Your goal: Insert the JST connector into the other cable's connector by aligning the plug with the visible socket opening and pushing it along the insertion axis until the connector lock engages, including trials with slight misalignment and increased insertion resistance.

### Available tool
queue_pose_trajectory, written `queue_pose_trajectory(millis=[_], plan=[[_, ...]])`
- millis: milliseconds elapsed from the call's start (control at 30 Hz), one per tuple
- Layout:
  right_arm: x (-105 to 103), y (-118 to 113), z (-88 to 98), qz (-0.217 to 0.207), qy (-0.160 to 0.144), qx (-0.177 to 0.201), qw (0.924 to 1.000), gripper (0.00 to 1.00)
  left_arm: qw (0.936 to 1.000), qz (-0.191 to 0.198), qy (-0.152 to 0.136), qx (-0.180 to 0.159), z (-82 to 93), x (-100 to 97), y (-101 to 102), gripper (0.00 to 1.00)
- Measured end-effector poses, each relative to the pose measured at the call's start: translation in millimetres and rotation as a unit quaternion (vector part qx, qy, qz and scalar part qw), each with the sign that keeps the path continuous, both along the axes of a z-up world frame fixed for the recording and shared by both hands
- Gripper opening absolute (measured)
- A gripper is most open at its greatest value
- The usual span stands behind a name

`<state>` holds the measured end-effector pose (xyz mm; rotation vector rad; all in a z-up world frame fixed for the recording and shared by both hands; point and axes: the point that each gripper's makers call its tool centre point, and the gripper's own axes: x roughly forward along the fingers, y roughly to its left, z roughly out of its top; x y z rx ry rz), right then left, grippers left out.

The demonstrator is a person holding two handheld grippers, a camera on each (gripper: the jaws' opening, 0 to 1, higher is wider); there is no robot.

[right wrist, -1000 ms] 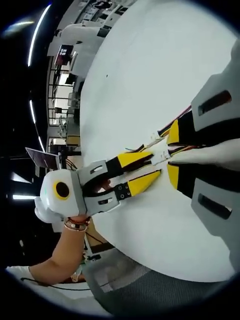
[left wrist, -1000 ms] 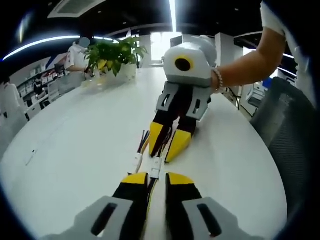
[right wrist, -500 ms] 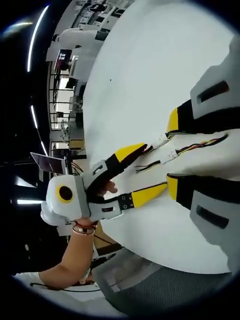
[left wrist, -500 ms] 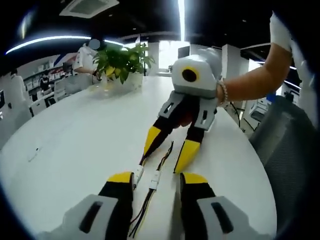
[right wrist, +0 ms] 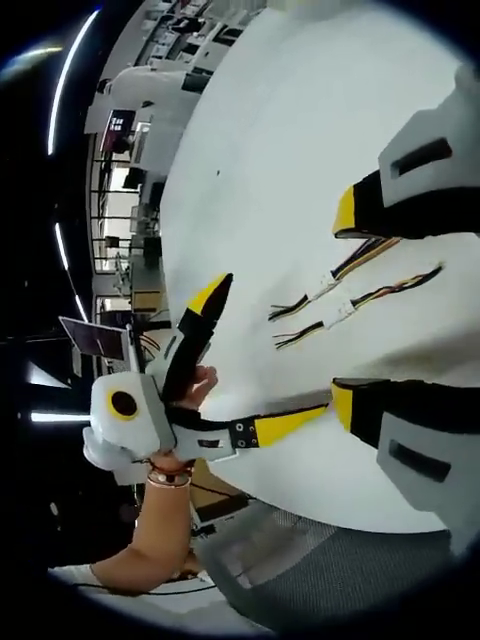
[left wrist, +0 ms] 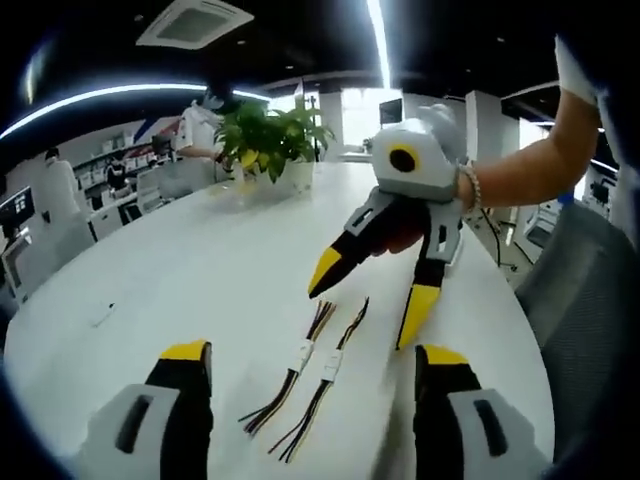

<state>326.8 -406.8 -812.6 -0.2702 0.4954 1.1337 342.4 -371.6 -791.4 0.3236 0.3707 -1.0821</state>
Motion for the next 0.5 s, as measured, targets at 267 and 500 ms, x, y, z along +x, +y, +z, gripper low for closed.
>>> queue_pose_trajectory(millis=[267, 500], plan=[[0, -7, 19.3, -0.034, -0.014, 0.007, 0.9993, 0.7, 0.9997, 0.021, -0.002, -0.01, 16.4, -8.5, 11, 0.88], [-3, -17, 35.4, -0.059, -0.023, 0.018, 0.9978, 0.75, 0.9986, 0.046, -0.012, -0.023, 34.9, -12.7, 23, 0.89]])
